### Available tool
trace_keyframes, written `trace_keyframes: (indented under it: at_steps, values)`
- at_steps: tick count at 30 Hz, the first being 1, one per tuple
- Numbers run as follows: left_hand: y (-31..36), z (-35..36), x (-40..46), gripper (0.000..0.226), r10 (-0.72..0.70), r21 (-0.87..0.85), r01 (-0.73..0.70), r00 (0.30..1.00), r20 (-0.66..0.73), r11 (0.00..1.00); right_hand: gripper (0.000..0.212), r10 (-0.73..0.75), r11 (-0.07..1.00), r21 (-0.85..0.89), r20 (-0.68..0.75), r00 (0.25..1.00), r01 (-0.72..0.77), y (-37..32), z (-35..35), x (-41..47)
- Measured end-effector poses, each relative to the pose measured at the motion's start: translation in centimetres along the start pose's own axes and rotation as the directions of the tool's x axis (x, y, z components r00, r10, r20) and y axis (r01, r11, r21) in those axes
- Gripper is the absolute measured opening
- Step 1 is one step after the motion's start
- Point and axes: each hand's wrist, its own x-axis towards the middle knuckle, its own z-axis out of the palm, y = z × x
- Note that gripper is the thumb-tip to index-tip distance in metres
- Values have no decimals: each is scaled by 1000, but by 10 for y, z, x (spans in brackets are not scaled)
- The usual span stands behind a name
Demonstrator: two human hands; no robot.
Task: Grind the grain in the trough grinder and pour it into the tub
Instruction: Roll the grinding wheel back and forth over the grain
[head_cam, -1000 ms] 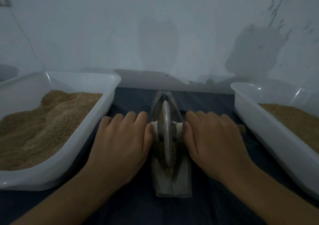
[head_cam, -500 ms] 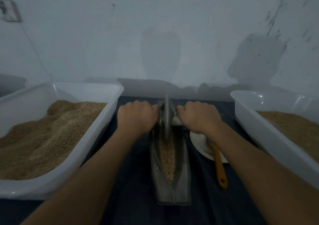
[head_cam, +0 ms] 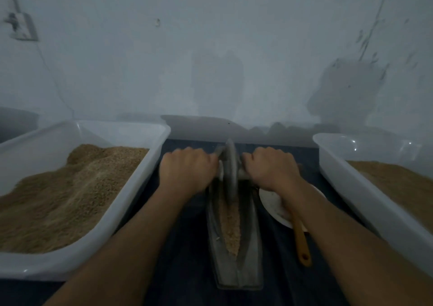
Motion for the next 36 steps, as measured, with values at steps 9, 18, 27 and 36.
trace_keyframes:
  at_steps: [9,18,27,36]
  values:
    - [-3,-9,-63,46,56,-127,-69,993,-108,989,37,-137,990,-61,-340,930,124,-16,-8,-78]
    - [1,-1,-55,38,28,-135,-47,989,-143,990,29,-164,986,-10,-291,943,168,-14,-3,-42]
    - [3,1,-14,22,2,-85,-11,994,-109,996,31,-44,998,-43,-131,990,39,-12,-7,-38]
    - [2,-13,-86,31,-45,-277,-29,966,-255,961,39,-118,991,1,-445,888,132,-18,-9,-116]
